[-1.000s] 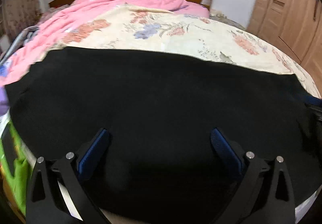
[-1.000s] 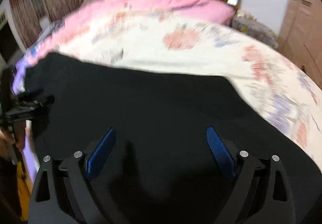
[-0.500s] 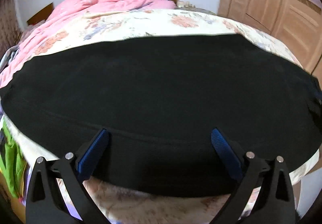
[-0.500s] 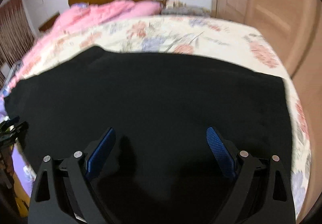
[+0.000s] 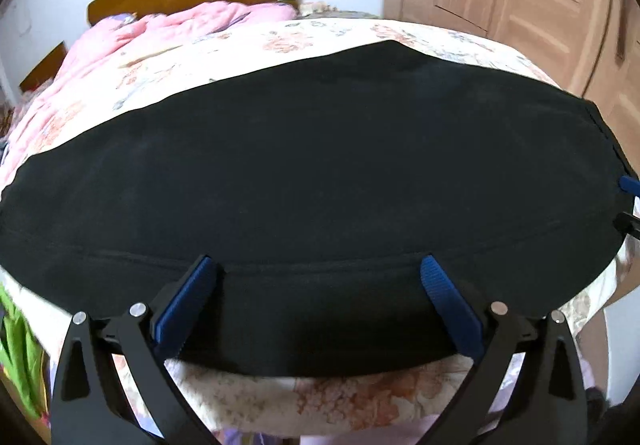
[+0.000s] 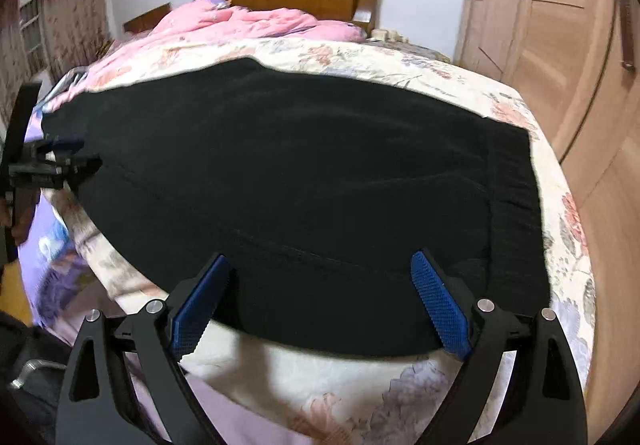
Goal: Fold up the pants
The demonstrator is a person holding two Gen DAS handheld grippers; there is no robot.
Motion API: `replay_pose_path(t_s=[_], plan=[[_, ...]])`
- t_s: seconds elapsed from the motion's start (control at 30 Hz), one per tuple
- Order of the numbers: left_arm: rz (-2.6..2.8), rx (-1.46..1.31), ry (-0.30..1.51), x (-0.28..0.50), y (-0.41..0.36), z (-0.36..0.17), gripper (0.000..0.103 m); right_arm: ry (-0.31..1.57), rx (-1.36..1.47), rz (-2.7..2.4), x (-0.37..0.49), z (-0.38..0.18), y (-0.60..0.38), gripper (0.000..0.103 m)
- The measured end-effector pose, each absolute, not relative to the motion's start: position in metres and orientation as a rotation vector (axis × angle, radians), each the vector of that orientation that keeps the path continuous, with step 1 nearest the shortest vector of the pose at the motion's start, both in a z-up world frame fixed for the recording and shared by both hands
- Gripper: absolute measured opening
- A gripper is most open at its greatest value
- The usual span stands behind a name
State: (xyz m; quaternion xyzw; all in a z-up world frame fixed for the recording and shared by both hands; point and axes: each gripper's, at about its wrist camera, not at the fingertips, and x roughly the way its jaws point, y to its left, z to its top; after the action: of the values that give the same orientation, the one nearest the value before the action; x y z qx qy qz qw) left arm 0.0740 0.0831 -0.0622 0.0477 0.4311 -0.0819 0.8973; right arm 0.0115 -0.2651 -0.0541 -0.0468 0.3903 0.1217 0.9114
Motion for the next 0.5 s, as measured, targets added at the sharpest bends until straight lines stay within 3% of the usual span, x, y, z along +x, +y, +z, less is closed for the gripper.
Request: replay_pose_path(t_s=[0.2, 0.37, 0.5], plan=[[-0.293, 0.168, 0.817, 0.122, 0.03, -0.012, 0.101, 0.779, -0.115, 0.228, 0.069, -0.018, -0.272, 0.089], [-0.363, 0.164, 0.894, 0.221, -0.014, -0.023, 0.101, 0.943, 0.015, 0.181, 0.164, -0.029, -0.288, 0.089], [-0.336, 0.193, 0.947, 0.278, -0.029, -0.052, 0.102, 0.98, 0.025, 0.146, 0.183, -0.061, -0.296, 0.097]])
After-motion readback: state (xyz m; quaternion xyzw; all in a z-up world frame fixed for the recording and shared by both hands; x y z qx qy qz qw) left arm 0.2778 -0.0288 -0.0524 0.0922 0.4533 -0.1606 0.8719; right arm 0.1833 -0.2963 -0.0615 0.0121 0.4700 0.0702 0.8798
